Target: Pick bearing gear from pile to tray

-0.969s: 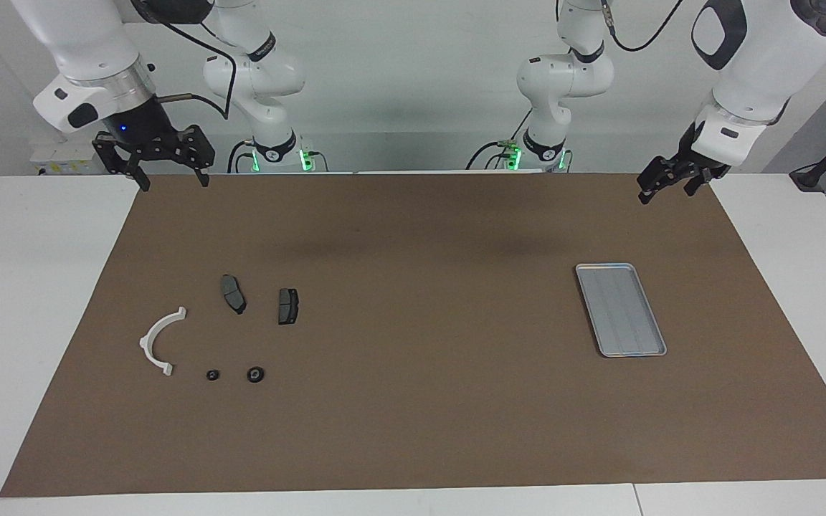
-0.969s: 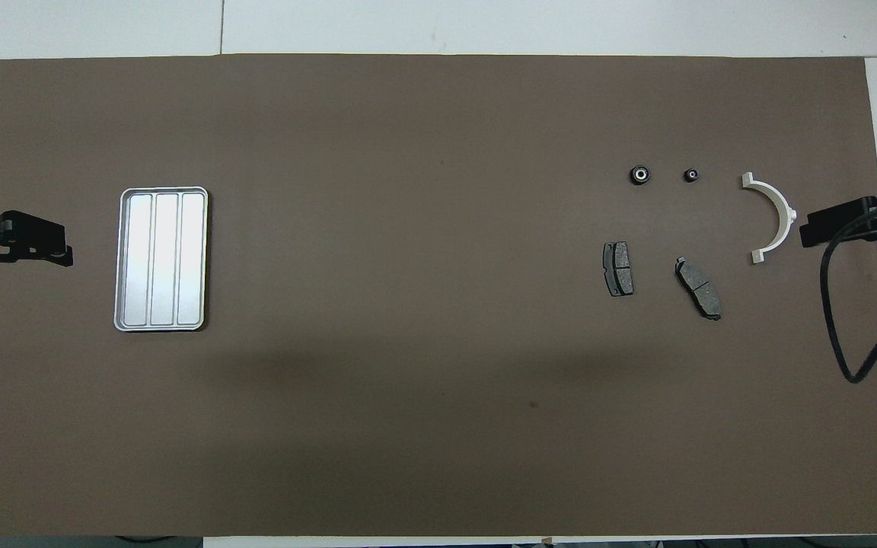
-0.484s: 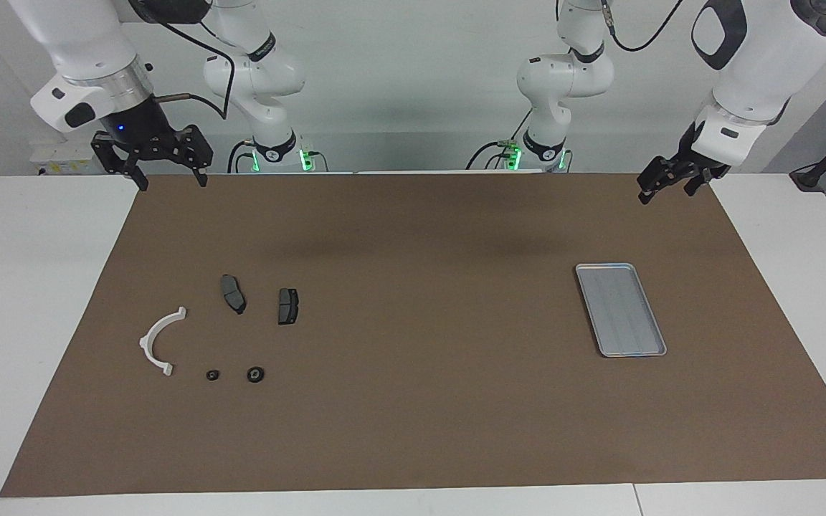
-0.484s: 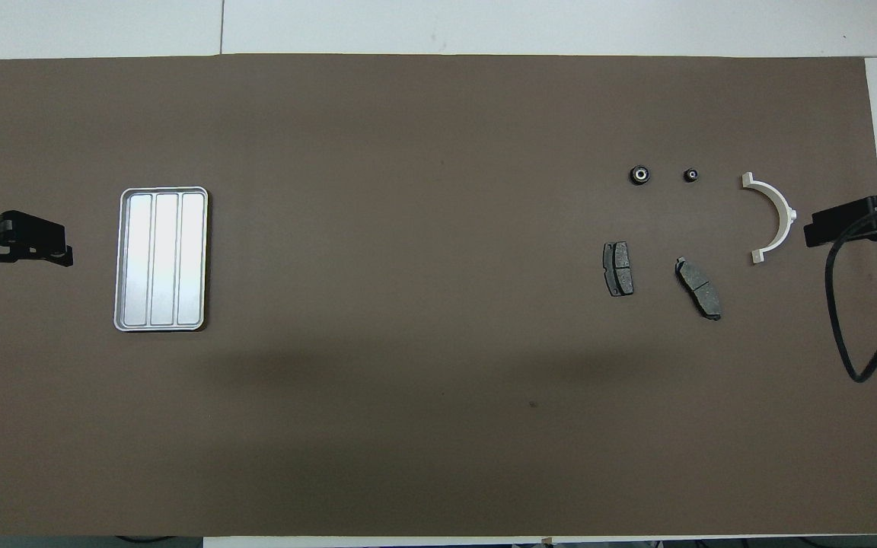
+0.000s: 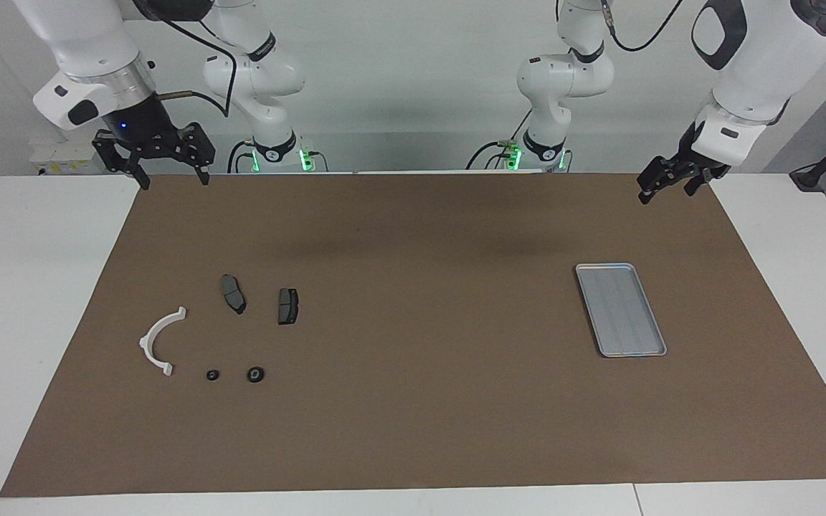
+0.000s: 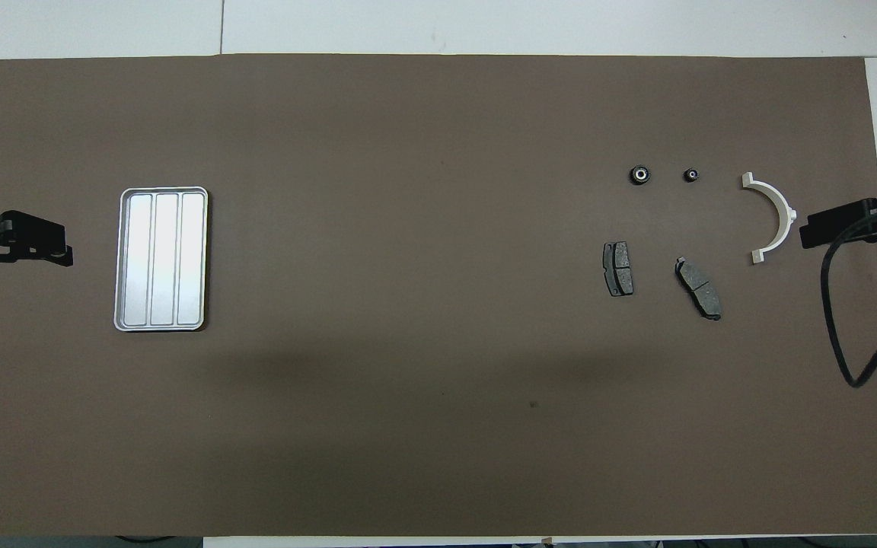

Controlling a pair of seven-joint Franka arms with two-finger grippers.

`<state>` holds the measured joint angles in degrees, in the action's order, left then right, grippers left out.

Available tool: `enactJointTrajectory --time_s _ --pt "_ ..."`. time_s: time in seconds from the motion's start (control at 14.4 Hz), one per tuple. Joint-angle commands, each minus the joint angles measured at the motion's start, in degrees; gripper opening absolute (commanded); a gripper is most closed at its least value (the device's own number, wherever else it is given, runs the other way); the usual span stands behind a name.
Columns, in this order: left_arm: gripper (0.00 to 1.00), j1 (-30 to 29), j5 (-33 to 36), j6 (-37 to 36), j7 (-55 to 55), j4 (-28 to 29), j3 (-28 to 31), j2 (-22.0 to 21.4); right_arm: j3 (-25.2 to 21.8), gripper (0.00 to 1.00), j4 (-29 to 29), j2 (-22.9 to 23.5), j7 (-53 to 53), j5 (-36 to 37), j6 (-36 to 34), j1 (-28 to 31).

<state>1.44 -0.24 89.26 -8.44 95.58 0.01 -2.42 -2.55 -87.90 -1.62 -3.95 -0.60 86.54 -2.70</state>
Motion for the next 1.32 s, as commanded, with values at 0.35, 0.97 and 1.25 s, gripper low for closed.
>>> enactJointTrajectory --time_s 0.35,0.97,1.25 --pt "1.00 0.6 -0.6 1.0 0.4 2.1 0.5 -1.8 0.4 1.00 -1.8 -1.6 -1.8 0.1 -0.4 -0.4" --pt "1.00 0.6 -0.6 1.0 0.4 2.1 0.5 -1.8 0.5 1.00 -9.1 1.1 0.9 0.0 14.1 -0.5" --pt "1.00 0.6 -0.6 1.0 0.4 2.1 0.5 -1.8 0.5 1.00 -9.0 8.1 2.9 0.0 19.6 -1.1"
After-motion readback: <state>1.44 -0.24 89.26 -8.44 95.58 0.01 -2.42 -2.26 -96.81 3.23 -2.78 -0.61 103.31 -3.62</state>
